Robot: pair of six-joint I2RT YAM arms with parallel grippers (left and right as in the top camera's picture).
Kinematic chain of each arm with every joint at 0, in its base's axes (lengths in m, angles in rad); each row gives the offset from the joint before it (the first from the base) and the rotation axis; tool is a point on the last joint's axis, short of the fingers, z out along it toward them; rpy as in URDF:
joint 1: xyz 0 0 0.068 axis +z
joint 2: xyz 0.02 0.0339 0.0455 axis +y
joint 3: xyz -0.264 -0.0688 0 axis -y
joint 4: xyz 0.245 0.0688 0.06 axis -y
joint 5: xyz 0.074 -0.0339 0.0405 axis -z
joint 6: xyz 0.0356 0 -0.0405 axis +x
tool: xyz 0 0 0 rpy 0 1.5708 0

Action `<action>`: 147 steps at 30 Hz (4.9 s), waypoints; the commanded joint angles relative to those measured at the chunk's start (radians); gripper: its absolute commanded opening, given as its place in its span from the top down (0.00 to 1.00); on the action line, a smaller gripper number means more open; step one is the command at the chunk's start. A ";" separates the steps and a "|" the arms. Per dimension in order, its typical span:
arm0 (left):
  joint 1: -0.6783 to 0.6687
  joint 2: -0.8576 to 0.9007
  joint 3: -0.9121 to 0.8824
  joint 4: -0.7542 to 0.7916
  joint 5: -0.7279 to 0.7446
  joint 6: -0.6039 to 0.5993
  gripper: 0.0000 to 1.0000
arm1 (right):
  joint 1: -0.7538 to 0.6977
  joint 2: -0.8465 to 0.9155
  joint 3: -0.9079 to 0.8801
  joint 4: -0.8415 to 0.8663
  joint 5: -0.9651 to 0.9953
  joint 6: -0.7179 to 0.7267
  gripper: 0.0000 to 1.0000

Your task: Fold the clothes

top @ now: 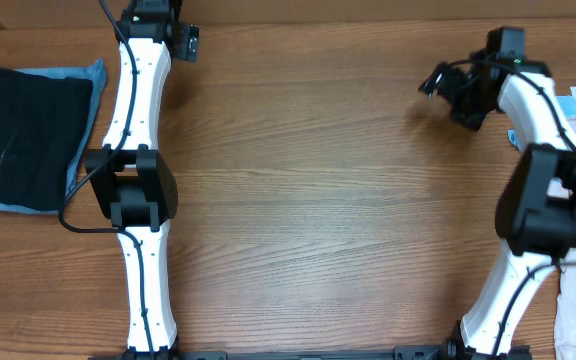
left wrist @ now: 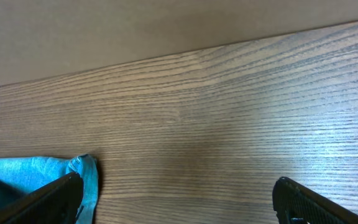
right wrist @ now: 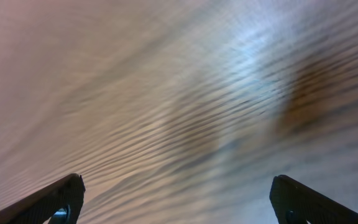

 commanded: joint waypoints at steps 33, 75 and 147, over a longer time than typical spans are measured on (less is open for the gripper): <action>0.005 -0.001 0.012 0.002 0.002 -0.010 0.00 | 0.369 -2.133 -1.326 0.626 0.301 -0.060 0.00; 0.010 -0.027 0.013 0.000 0.008 -0.010 0.00 | 0.369 -2.182 -1.784 0.754 0.390 -0.154 0.00; -0.048 -2.546 -2.538 0.894 0.449 -0.025 0.00 | 0.369 -2.182 -1.784 0.753 0.390 -0.153 0.00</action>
